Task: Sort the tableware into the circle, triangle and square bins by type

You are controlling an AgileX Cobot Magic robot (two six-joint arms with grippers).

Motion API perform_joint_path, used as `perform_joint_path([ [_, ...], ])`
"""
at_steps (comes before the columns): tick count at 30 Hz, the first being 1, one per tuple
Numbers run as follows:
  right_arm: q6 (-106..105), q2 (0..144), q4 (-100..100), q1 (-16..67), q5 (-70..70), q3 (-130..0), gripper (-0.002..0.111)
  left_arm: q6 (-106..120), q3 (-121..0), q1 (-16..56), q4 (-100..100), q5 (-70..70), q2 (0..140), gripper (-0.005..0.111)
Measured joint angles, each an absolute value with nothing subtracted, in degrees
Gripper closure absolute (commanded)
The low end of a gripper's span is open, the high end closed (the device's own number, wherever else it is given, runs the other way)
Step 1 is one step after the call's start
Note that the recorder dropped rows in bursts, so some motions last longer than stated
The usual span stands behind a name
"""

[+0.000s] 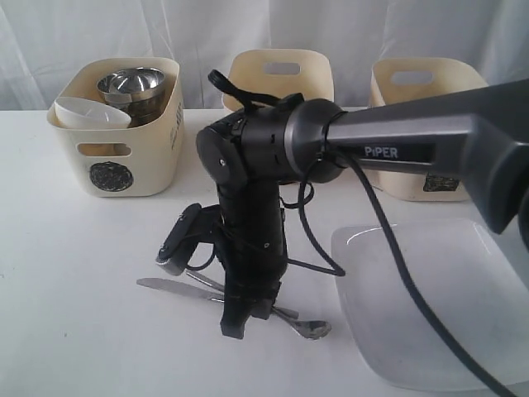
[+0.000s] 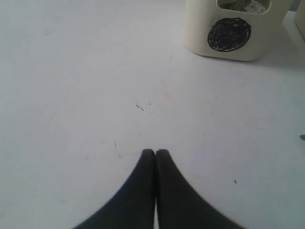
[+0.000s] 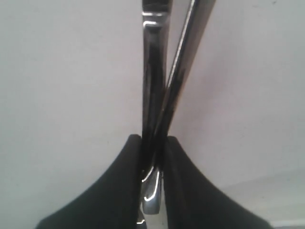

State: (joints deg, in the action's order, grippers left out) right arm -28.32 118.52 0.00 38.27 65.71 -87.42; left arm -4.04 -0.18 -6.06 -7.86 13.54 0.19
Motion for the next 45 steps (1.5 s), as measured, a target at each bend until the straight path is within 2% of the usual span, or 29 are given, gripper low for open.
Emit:
perform_joint_path([
  [9,-32.67,115.06,-0.78,36.46,68.69,-91.39,0.108,-4.04,-0.18,-6.06,-7.86,13.54,0.19,0.107],
  [27,-31.70,115.73,0.00,22.06,69.49,-108.67,0.108,-4.04,-0.18,-6.06,-7.86,13.54,0.19,0.107],
  [39,-27.75,120.04,7.32,16.89,60.45,-113.80,0.108,-4.04,-0.18,-6.06,-7.86,13.54,0.19,0.107],
  [45,-19.40,121.88,9.09,14.96,54.10,-116.22,0.108,-4.04,-0.18,-6.06,-7.86,13.54,0.19,0.107],
])
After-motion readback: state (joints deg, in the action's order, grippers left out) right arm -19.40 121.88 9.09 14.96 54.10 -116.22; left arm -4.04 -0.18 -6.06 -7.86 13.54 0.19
